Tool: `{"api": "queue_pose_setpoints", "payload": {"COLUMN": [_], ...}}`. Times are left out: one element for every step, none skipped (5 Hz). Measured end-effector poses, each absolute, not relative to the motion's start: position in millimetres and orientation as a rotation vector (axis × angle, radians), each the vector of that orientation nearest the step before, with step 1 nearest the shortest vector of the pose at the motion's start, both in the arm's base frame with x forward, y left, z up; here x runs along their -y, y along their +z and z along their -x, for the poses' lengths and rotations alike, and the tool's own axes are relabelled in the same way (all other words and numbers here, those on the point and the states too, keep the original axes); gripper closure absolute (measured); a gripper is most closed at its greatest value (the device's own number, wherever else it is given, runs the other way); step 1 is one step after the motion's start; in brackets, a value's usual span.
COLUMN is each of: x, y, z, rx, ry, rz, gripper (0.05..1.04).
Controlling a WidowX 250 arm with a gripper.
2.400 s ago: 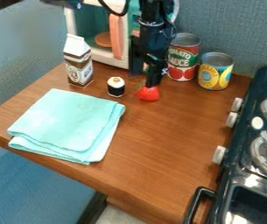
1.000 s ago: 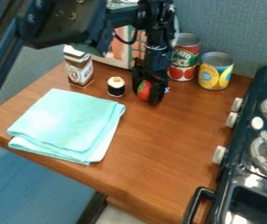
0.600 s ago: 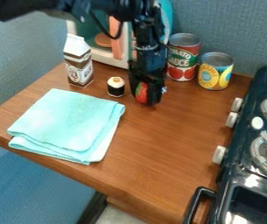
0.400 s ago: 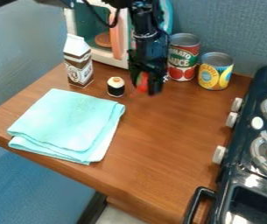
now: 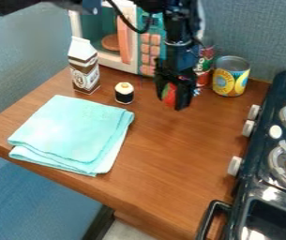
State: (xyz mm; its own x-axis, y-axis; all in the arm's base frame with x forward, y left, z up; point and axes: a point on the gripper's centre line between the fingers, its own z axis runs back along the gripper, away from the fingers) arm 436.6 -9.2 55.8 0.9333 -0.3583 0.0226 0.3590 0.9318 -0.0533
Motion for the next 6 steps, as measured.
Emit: {"api": "queue_pose_setpoints", "payload": {"x": [16.3,15.0,10.3,9.9,8.4,8.8], "y": [39.2,55.7,53.3,48.1,37.9,31.1], "z": [-404.0,-382.8,-363.2,-358.4,-351.4,-351.0], "rx": [-0.061,-0.024,-0.045,-0.056,-0.068,-0.068], "ry": [-0.354,-0.345,-0.318,-0.315,-0.326,-0.337], "rz": [0.059,0.047,0.022,0.022,0.023,0.026], "gripper": [0.260,0.260,0.260,0.260,0.260,0.260]}}
